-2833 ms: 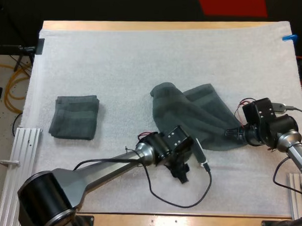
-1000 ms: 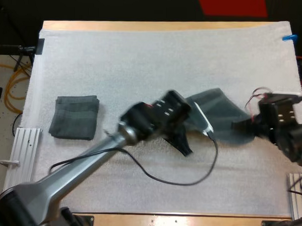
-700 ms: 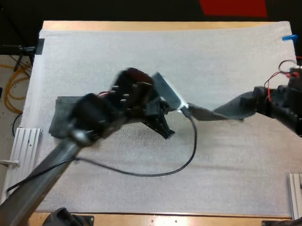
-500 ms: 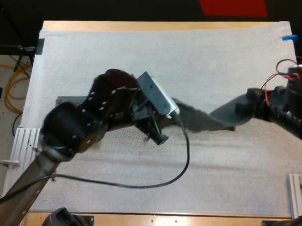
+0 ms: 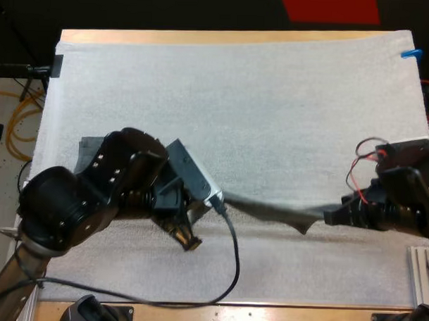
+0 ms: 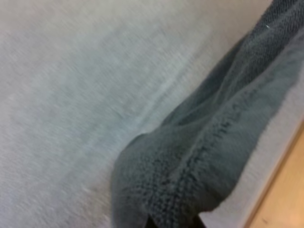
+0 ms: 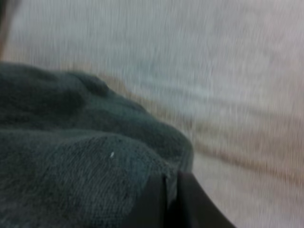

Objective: Pick towel from pile fold and stack

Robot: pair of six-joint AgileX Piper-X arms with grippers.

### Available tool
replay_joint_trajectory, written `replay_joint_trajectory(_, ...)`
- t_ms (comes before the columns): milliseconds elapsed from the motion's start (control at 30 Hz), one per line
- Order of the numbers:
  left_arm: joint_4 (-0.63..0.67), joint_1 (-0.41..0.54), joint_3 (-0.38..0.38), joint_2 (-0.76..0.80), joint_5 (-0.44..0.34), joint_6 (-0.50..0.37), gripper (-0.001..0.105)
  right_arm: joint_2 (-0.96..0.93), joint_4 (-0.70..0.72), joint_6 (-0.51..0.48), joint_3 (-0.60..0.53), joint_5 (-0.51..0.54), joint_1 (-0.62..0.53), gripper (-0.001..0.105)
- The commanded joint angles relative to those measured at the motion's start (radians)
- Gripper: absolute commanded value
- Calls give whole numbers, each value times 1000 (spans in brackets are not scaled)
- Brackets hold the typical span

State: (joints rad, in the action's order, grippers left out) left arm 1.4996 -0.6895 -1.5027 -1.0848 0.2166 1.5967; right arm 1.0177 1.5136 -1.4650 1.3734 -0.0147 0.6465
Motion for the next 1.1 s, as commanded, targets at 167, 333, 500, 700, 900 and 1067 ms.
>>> replay_joint_trajectory(167, -11, -2, 38, -12, 73, -4, 0, 29, 20, 63, 5, -72, 26, 0)
replay_joint_trajectory(333, -154, 24, 157, -67, -21, -41, 0, 146, -71, 11, -20, -19, 16, 0)
replay_joint_trajectory(500, -317, 99, 245, -159, -65, -110, 0, 300, -219, -55, -46, 36, -47, 0)
replay_joint_trajectory(700, -509, 241, 299, -343, -65, -178, 0, 534, -450, -87, -46, -8, -181, 0)
replay_joint_trajectory(900, -680, 335, 299, -512, -16, -189, 0, 703, -600, -72, -46, -45, -245, 0)
replay_joint_trajectory(1067, -747, 367, 299, -619, 20, -183, 0, 793, -713, 42, -46, -56, -275, 0)
